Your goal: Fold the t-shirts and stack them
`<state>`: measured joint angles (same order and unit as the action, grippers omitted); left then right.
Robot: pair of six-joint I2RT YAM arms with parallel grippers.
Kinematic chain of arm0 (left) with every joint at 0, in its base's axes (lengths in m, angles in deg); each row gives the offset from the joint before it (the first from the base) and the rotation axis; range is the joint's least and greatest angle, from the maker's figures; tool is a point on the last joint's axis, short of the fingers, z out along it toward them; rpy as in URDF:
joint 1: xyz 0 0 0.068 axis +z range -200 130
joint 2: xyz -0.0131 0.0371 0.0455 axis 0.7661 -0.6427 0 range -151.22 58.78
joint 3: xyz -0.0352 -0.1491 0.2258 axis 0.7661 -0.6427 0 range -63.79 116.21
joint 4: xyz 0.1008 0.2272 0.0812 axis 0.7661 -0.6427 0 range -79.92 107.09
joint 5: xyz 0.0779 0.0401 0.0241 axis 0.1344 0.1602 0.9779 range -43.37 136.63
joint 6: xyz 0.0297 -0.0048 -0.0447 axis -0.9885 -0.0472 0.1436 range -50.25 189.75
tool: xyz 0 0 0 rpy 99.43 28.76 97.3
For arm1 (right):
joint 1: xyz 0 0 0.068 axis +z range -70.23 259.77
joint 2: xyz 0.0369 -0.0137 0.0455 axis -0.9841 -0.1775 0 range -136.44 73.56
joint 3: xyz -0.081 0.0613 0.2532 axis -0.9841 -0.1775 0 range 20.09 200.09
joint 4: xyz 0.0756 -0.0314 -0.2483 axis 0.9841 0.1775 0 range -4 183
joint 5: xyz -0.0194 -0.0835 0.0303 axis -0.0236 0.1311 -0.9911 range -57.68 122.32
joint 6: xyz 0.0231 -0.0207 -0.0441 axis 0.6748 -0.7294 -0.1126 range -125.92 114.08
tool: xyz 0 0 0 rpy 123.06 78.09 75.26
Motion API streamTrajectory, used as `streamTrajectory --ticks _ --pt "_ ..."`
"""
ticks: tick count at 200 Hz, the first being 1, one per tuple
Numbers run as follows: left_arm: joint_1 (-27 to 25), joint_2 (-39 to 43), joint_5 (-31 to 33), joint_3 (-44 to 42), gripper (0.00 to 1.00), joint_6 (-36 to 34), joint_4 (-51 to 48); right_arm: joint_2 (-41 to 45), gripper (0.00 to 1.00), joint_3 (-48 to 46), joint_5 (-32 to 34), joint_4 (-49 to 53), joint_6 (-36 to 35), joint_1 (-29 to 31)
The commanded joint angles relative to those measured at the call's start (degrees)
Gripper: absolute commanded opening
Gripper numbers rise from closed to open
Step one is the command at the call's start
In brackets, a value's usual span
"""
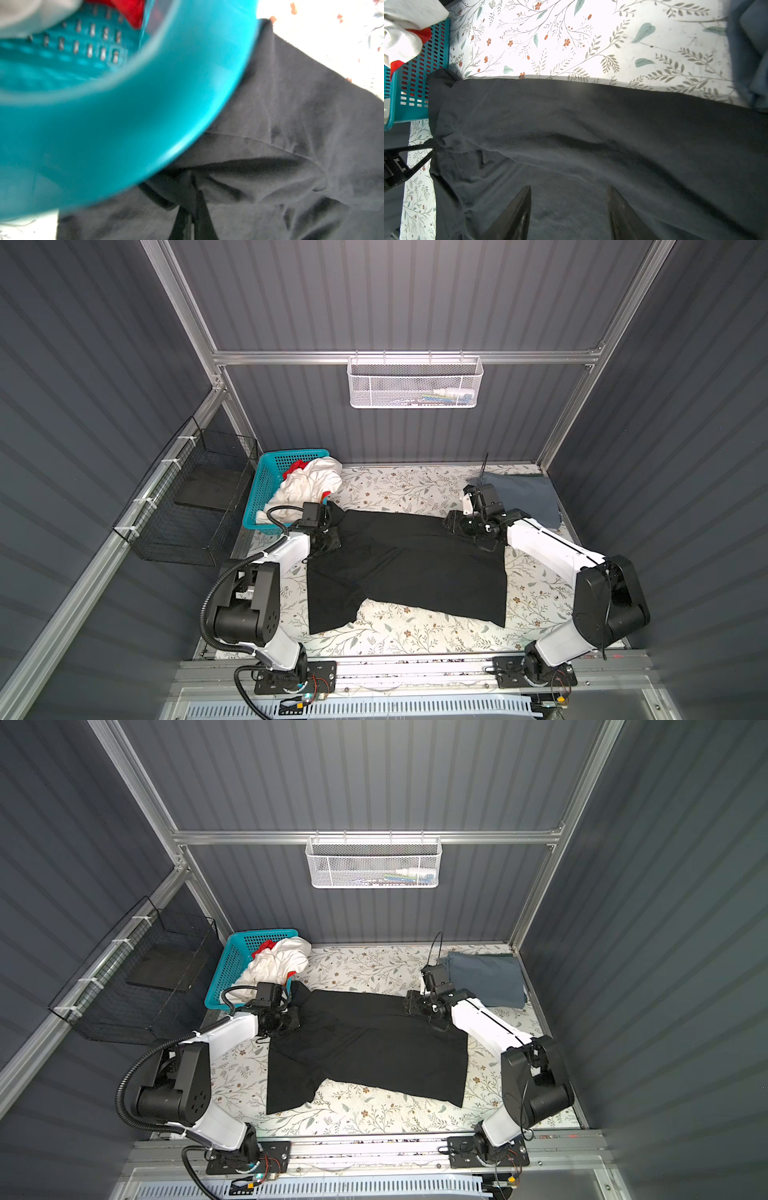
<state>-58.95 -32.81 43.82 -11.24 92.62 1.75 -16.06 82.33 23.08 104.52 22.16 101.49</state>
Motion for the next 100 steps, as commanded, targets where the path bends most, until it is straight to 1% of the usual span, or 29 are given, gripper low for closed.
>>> streamTrajectory --ticks 1,25,56,74,100 --pt "0.1 -0.5 0.6 2.1 0.00 -1.4 -0.3 0.1 0.58 -0.8 0.7 1.4 0.2 -0.3" --pt "0.1 -0.5 0.9 3.4 0.00 -1.6 -0.5 0.0 0.57 -0.7 0.8 1.5 0.2 -0.4" --pt "0.1 -0.7 -1.6 6.8 0.00 -1.1 0.4 -0.1 0.56 -0.5 0.8 1.6 0.0 -0.4" --pt "0.1 -3.5 -3.2 10.7 0.00 -0.6 0.2 -0.2 0.56 -0.4 0.5 1.8 -0.5 -0.4" --pt "0.1 -10.5 -4.6 17.3 0.00 0.6 -0.6 -0.2 0.56 -0.5 0.4 2.4 -0.7 -0.6"
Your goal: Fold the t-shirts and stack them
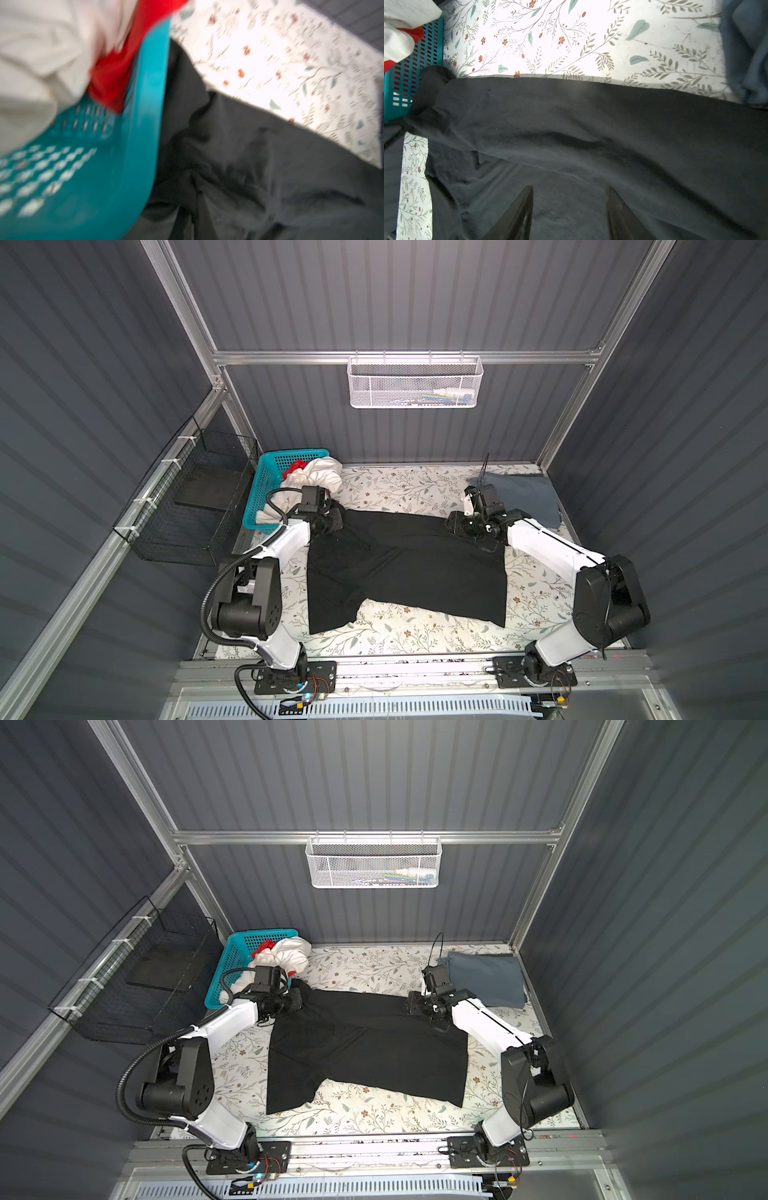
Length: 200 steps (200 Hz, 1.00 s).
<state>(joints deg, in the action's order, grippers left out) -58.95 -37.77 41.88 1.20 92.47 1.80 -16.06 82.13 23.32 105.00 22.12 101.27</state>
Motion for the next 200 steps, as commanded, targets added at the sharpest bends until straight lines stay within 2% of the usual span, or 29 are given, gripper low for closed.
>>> streamTrajectory --ticks 1,38,41,49,54,65,80,126,174,189,200 --pt "0.1 -5.7 -2.8 5.1 0.00 0.9 -0.6 -0.2 0.56 -0.3 0.1 2.0 -0.6 -0.3" --pt "-0.2 -12.7 -5.3 10.3 0.01 1.5 3.5 0.7 0.56 -1.0 0.2 2.5 -0.6 -0.5" --pt "-0.3 -13.1 -5.6 10.6 0.11 1.3 3.7 0.7 0.56 -1.1 0.2 2.6 -0.7 -0.5" --pt "-0.7 -13.6 -6.1 11.4 0.50 0.6 4.0 0.8 0.56 -1.0 0.1 2.7 -0.7 -0.5" --pt "-1.1 -13.7 -6.1 11.8 0.66 0.3 4.1 0.8 0.56 -1.1 0.1 2.8 -0.7 -0.5" --pt "-1.9 -12.9 -5.3 11.6 0.86 -0.8 4.4 0.7 0.56 -0.9 0.1 3.0 -0.9 -0.5" --pt "-3.2 -10.2 -3.0 9.6 0.99 -2.2 5.2 0.6 0.56 -0.7 0.5 3.0 -0.8 -0.6" --pt "-4.3 -1.1 0.1 1.8 1.00 -2.1 5.2 -0.6 0.56 0.4 -0.1 3.0 -0.9 -0.6" --pt "-5.7 5.2 3.5 -2.6 0.97 -1.7 0.6 -0.5 0.56 0.9 -0.1 3.0 -0.7 -0.6" --pt "-6.3 5.8 5.2 -3.6 0.90 -1.2 0.0 -0.4 0.56 0.7 -0.3 3.0 -0.6 -0.6" --pt "-6.9 5.9 7.7 -4.5 0.78 -0.8 -0.7 -0.3 0.56 0.5 -0.4 3.0 -0.4 -0.6"
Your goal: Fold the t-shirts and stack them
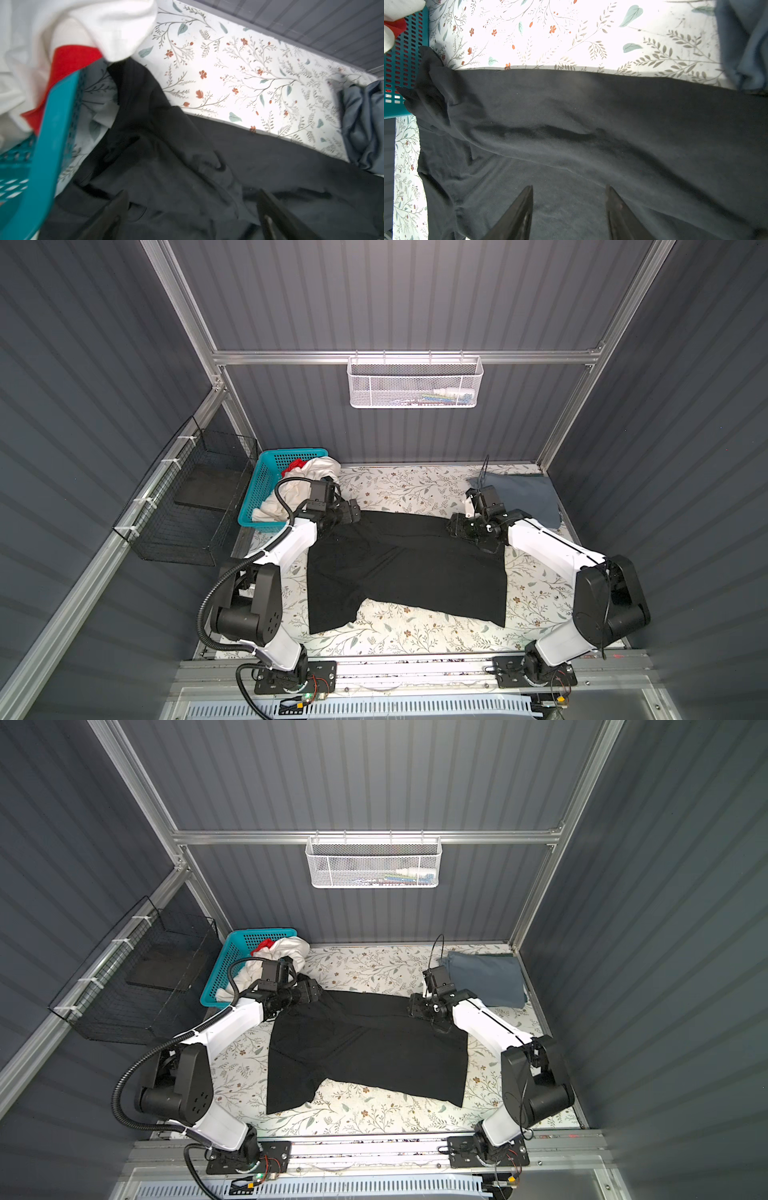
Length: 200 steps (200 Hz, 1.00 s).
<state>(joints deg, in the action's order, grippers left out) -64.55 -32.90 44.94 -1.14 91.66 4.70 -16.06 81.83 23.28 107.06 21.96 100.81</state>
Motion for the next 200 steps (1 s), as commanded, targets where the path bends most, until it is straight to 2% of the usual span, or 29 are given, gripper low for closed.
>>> streamTrajectory --ticks 1,18,26,91,129,200 --pt "-1.4 1.1 4.8 -2.2 0.76 0.1 -3.6 -0.2 0.56 0.8 -0.4 0.9 -0.3 -0.1" --pt "-1.7 0.8 6.5 -3.7 0.58 0.9 -4.3 0.0 0.56 0.7 -0.3 0.9 -0.2 -0.1" --pt "-1.7 0.6 6.8 -4.4 0.56 1.3 -4.4 0.4 0.56 0.4 -0.2 0.9 -0.2 -0.1" --pt "-1.7 -4.8 7.7 -3.8 0.57 2.7 -4.0 1.9 0.56 -0.2 0.9 2.7 -0.5 -0.2" --pt "-1.7 -9.5 7.4 -1.8 0.64 2.4 -3.5 3.0 0.56 -0.9 1.3 2.9 -0.4 -0.9" --pt "-1.7 -12.8 7.6 3.2 0.60 2.6 -2.3 3.4 0.56 -1.8 1.7 3.5 -0.2 -1.9"
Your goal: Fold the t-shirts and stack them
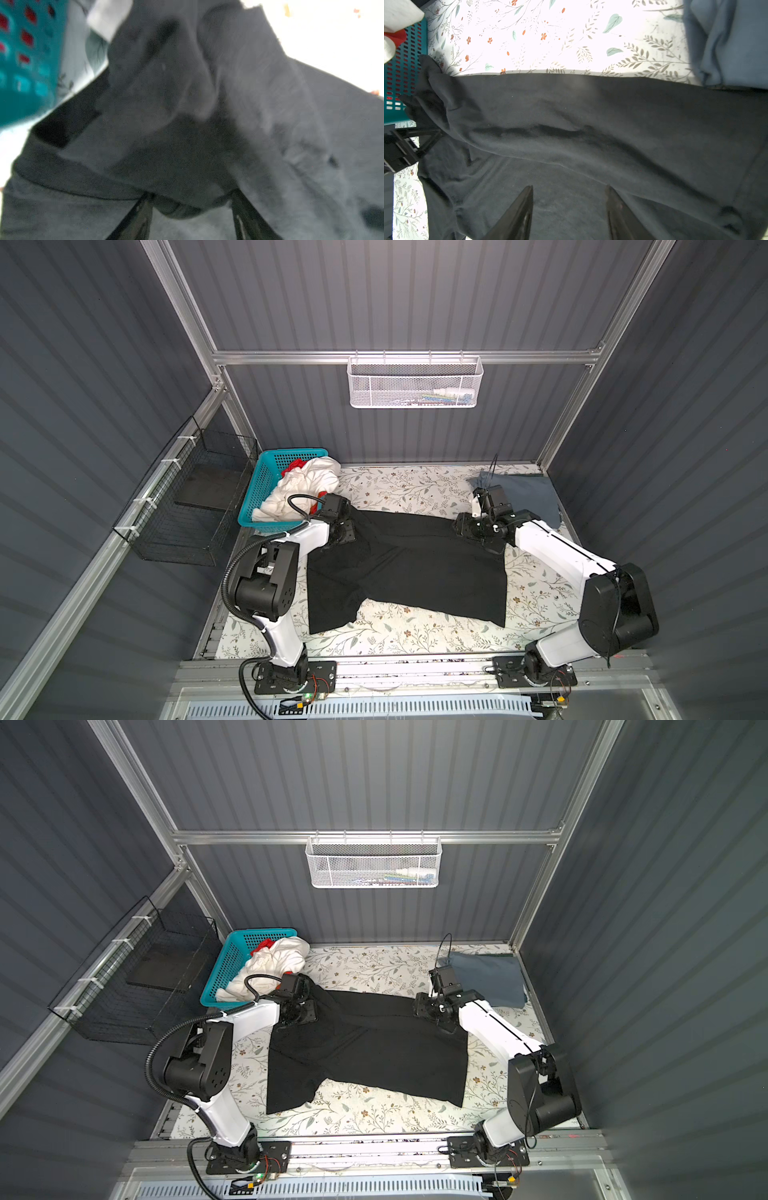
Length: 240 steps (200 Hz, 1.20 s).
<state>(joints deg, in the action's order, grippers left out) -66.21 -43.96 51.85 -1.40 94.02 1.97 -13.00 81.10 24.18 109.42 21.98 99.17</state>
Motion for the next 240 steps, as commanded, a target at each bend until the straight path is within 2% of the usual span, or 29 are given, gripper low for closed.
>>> streamTrajectory --ticks 1,82,111,127,177,191,215,240 --pt "-0.1 -1.8 0.7 3.6 0.60 0.3 0.3 0.3 0.56 -1.1 0.7 1.2 -0.2 -0.3" --pt "-0.1 -5.7 -0.2 10.2 0.60 -0.8 -0.1 -1.0 0.56 -1.1 0.1 1.8 -0.5 -0.8" --pt "-0.1 -4.2 -0.3 9.8 0.73 -0.3 -1.6 -0.9 0.56 -0.9 0.2 2.2 -0.5 -0.8" --pt "-0.1 -1.7 -1.3 7.9 0.74 0.5 -0.8 -0.9 0.56 -1.0 0.3 2.2 -0.5 -0.9" --pt "-0.7 2.8 -6.4 4.4 0.66 3.5 3.0 -1.1 0.56 -1.4 -0.1 1.8 -0.2 -0.9" --pt "-1.2 2.1 -7.4 4.4 0.58 3.7 3.7 -1.1 0.55 -1.4 -0.2 1.7 -0.2 -0.9" --pt "-1.4 0.7 -8.3 5.0 0.57 4.4 3.2 -0.7 0.55 -1.8 0.1 1.8 -0.1 -0.9" --pt "-1.5 2.7 -7.8 3.0 0.54 5.8 3.9 0.5 0.55 -2.5 1.0 2.1 -0.4 -1.0"
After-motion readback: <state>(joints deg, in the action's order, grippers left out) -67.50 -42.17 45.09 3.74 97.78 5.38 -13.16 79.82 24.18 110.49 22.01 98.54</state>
